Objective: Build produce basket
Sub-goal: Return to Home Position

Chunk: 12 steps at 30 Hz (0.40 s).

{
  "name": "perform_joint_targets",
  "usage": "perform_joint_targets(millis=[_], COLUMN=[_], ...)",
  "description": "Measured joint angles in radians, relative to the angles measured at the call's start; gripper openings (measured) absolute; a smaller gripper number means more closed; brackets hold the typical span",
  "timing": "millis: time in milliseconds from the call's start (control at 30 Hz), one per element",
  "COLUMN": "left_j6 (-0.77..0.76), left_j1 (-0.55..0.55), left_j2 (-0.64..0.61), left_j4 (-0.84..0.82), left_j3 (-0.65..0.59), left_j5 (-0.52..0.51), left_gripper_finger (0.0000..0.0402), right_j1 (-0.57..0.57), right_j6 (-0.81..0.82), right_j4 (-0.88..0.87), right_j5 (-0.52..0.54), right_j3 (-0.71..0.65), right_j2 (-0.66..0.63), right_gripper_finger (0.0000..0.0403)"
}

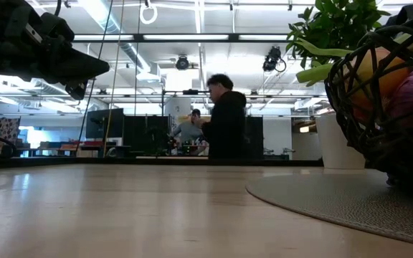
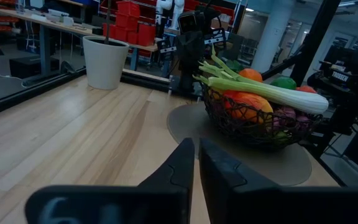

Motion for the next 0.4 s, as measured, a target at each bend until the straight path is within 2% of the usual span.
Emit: perform_joint_targets(millis=[400], left_j6=[0.000], left_j1=[0.000], left_j2=[0.000], left_j4=[0.000], left_j3=[0.000], left_j5=[0.000], left_gripper_finger=[0.0035], right_j1=[0.000], right_j6=[0.000], right_j4=[0.000], right_j5=[0.000], right_j3=[0.000], right_j2=[0.000], right_gripper_finger=[0.0017])
